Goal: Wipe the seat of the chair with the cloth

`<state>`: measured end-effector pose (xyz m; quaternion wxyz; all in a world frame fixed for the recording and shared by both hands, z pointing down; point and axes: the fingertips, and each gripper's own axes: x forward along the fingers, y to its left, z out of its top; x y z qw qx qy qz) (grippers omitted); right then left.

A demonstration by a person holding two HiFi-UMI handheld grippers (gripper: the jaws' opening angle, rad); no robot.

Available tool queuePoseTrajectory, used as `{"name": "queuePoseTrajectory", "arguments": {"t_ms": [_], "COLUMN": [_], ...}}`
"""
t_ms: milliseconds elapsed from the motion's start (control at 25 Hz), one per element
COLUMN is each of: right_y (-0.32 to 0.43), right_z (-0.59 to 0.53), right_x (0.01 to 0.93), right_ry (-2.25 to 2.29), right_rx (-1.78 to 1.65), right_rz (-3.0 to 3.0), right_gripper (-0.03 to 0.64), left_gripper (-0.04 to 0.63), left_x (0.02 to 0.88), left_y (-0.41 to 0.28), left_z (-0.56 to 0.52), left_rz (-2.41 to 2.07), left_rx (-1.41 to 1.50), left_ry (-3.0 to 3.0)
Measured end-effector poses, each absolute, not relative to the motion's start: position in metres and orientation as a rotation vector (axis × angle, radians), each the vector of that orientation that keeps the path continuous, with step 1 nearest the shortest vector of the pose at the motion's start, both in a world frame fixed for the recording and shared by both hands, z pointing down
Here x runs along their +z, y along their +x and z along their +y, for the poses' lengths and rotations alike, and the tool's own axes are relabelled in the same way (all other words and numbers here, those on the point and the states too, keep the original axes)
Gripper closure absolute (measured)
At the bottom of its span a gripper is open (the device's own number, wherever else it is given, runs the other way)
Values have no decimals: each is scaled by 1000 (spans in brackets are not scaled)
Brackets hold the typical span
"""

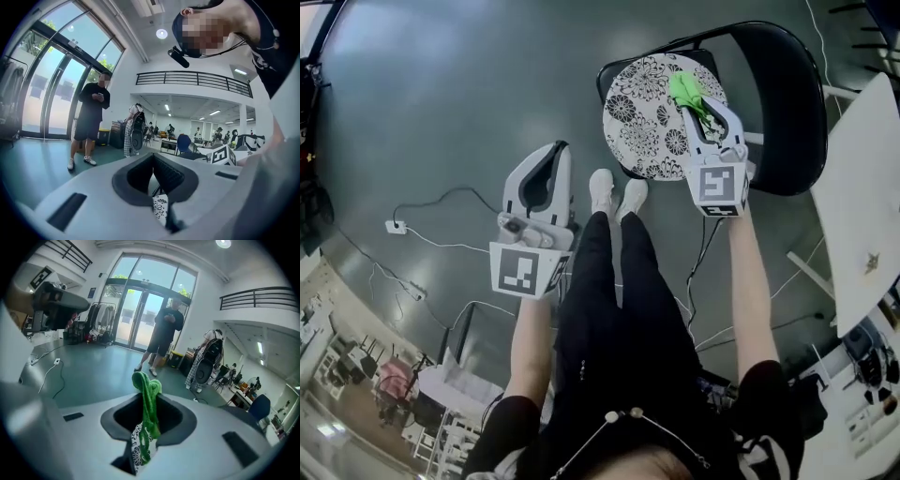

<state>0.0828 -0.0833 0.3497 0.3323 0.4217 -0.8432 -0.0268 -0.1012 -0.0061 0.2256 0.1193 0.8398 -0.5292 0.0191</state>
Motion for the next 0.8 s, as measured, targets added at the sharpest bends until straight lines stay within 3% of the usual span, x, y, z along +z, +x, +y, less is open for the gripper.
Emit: {"name": "queuePoseTrajectory", "arguments": {"t_ms": [520, 800], "right_y": [50, 59], "right_z": [-96, -131], "right_x": [557, 606], "right_ry": [541, 567], "right_rx": [109, 121], "right_rz": [-2070, -1967], "right_gripper": [532, 532], "left_gripper": [589, 589], "left_x": [298, 332], "left_y": [-99, -92], "left_z": [-34, -13], "left_rz": [-1450, -1405], "left_rx": [5, 96], "left_ry": [2451, 2380]}}
